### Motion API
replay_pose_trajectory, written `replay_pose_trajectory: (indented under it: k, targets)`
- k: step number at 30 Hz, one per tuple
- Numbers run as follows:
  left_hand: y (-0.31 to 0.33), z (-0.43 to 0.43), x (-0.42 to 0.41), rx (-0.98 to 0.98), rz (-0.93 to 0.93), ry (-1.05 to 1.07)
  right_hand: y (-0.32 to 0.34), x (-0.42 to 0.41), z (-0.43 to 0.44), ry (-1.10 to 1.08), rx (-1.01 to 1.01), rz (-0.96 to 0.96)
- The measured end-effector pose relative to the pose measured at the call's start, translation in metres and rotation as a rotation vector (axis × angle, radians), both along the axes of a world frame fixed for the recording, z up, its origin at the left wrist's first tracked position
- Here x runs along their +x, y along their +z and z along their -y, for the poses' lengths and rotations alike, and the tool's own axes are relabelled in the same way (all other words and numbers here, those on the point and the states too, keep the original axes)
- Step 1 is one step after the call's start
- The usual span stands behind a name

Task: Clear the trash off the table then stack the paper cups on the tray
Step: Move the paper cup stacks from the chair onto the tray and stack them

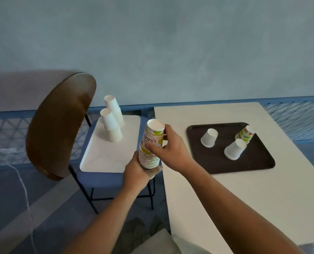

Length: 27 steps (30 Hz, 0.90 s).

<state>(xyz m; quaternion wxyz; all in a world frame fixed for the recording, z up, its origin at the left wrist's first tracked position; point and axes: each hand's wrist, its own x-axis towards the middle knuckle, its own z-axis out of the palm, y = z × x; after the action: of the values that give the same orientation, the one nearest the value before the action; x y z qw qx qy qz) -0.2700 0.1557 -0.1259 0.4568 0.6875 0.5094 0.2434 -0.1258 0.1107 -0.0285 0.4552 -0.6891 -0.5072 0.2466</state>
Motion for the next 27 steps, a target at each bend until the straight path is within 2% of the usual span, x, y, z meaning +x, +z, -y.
replay_pose_trajectory:
  k: [7, 13, 21, 27]
  targets:
    - [0.009, 0.104, 0.055, -0.037, -0.046, -0.035, 0.019, 0.059, 0.107, 0.030, -0.059, 0.016]
    - [0.008, 0.156, 0.089, -0.061, -0.079, -0.039, 0.017, 0.094, 0.162, 0.021, -0.084, 0.031]
    - [0.013, 0.156, 0.129, -0.072, -0.165, -0.093, 0.016, 0.133, 0.171, -0.097, -0.094, -0.014]
    - [0.014, 0.139, 0.169, -0.088, -0.158, -0.176, 0.019, 0.173, 0.161, -0.174, -0.143, 0.013]
